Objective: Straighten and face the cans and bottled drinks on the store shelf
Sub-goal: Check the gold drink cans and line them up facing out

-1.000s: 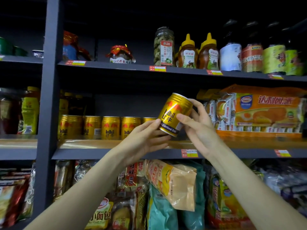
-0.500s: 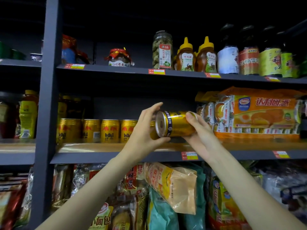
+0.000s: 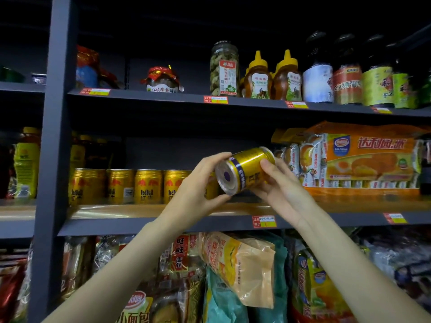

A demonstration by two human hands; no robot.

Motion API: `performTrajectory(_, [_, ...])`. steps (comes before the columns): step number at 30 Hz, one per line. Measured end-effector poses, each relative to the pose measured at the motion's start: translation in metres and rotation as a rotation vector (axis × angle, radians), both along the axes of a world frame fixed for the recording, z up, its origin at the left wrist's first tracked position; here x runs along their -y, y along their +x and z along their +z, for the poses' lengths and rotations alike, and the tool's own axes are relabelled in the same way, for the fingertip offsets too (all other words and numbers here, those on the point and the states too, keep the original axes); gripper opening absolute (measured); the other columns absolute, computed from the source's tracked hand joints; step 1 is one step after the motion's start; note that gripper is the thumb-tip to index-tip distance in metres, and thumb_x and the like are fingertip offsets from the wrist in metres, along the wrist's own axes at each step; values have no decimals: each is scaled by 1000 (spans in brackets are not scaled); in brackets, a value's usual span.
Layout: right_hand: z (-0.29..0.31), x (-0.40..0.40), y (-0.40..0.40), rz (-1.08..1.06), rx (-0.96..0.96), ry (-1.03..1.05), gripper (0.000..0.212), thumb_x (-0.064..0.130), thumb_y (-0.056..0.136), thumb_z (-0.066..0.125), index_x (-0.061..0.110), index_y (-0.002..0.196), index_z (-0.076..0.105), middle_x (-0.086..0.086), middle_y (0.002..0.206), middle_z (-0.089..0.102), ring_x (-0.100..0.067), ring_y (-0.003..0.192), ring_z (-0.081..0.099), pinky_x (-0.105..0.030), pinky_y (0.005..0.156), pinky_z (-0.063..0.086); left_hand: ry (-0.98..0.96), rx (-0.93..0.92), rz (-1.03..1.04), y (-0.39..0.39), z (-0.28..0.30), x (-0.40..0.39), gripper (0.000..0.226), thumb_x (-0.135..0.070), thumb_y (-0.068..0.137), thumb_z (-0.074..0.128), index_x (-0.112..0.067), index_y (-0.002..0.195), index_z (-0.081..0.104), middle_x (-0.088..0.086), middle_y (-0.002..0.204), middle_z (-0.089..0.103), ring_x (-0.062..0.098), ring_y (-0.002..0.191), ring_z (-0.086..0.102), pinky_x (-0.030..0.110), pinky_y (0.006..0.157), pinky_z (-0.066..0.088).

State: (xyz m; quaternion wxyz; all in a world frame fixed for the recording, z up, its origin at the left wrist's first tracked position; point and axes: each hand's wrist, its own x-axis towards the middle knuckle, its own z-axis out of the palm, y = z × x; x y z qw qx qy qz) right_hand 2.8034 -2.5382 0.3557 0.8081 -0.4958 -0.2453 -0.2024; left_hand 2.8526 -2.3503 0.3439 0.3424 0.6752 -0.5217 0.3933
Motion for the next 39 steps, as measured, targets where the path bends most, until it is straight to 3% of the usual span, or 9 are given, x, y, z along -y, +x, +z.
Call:
performTrajectory(6, [5,14,4,-771,459,-601,79,7,67,83,42,119,35,22,122,47,5,117,48,-13,93,45,-17,32,336,29,-1,-8,60,-28,87,62,-27,140,34,-5,146,35,7,135,28,26,112,23])
performTrajectory(9, [10,23,8,-871,438,-696,76,13,69,82,43,119,34,29,116,43,5,113,47,-13,91,44,40,68,494,44,1,-7,56,-34,91,55,-24,142,33,-2,149,32,13,141,20,34,117,4])
performTrajectory(12, [22,34,16,-865,277,-670,48,22,77,76,30,113,45,17,104,50,-7,98,53,-20,73,50,118,115,654,56,0,-1,58,-51,91,36,-25,143,33,-2,151,31,15,143,17,32,111,-10])
performTrajectory(17, [35,51,37,-1004,50,-870,35,30,80,74,19,105,53,4,100,52,-14,93,51,-18,59,40,107,256,808,65,-5,5,56,-48,86,30,-18,123,59,1,118,65,22,118,56,40,110,9])
performTrajectory(23, [36,61,61,-1185,-15,-1070,39,39,77,75,22,100,50,0,99,53,-15,91,48,-25,63,39,57,304,843,68,-8,8,47,-41,86,36,-19,119,61,0,110,67,21,105,61,41,106,17])
performTrajectory(26, [27,64,70,-1213,-102,-1136,39,37,78,75,19,101,49,-2,102,53,-14,91,43,-23,61,36,58,309,849,69,-8,8,47,-40,86,35,-19,120,61,1,110,66,21,105,61,41,106,17])
performTrajectory(31, [35,62,85,-1260,-149,-1245,48,44,76,74,17,109,52,-12,126,49,-30,118,45,-42,91,45,52,331,879,71,-9,8,47,-37,86,35,-19,120,60,1,110,66,21,105,60,41,106,19])
performTrajectory(35, [63,24,117,-935,22,-1335,62,36,79,73,20,132,47,-9,145,39,-28,134,35,-39,103,35,63,333,896,71,-10,8,46,-36,86,35,-20,121,59,0,111,65,21,105,59,41,105,21])
performTrajectory(39, [74,4,168,-727,-192,-1702,81,23,82,71,23,148,24,-5,156,21,-26,142,24,-40,111,27,66,314,896,71,-9,8,46,-36,85,35,-21,121,59,-1,112,65,20,104,59,40,105,21])
